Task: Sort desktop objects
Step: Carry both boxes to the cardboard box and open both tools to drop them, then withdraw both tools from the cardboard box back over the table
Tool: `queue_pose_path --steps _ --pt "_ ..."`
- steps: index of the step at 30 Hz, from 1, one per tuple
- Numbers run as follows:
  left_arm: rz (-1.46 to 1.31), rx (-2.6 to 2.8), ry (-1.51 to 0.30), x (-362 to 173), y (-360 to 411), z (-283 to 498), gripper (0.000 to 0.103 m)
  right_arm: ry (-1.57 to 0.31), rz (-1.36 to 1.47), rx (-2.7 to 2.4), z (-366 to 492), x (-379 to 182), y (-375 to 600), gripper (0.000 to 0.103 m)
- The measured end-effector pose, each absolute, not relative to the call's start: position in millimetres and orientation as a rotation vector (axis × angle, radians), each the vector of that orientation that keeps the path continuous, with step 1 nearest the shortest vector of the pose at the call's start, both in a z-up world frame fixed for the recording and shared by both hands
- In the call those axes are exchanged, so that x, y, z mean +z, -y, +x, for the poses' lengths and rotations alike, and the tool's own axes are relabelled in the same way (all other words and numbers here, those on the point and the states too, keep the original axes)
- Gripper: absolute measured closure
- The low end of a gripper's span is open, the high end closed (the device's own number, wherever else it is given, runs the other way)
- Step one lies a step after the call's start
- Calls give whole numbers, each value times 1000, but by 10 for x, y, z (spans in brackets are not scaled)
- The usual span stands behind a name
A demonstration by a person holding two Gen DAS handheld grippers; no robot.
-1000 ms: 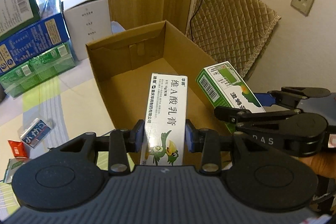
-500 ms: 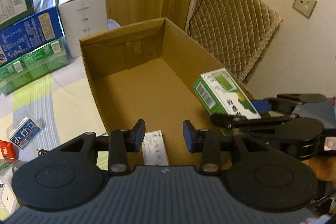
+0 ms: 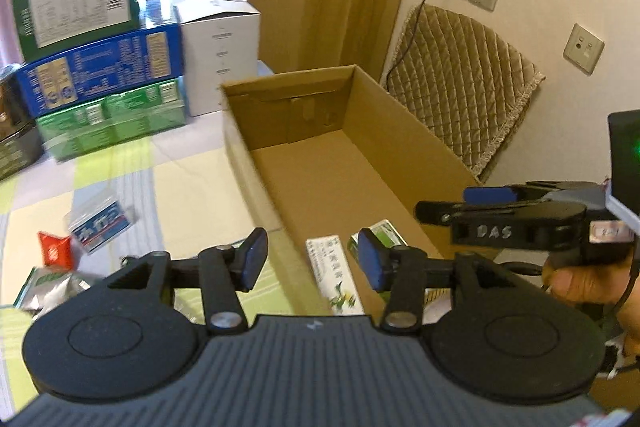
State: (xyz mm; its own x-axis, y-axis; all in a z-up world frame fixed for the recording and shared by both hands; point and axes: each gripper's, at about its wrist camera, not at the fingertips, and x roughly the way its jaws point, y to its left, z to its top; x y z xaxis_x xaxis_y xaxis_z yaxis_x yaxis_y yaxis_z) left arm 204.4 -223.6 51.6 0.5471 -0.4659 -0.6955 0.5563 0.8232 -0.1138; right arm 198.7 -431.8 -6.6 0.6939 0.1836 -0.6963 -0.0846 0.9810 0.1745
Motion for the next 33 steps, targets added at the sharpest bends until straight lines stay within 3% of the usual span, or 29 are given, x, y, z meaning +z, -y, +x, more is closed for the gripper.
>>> queue_pose_path --steps 5,9,15,18,21,33 --pt "102 -581 -781 542 1923 1818 48 -785 147 130 1702 58 4248 36" --pt "66 -572 -779 583 1660 1606 26 -778 135 130 1396 171 4092 21" --pt "25 -560 -786 593 1336 1274 18 -773 108 173 950 245 3743 10" --pt "8 -540 -802 565 1173 1109 8 -784 90 195 772 228 3565 2" --pt "-9 -510 -805 527 976 961 1 -798 68 216 609 176 3382 2" --pt "41 -318 -815 289 248 640 1 -859 -38 313 243 -52 2820 2"
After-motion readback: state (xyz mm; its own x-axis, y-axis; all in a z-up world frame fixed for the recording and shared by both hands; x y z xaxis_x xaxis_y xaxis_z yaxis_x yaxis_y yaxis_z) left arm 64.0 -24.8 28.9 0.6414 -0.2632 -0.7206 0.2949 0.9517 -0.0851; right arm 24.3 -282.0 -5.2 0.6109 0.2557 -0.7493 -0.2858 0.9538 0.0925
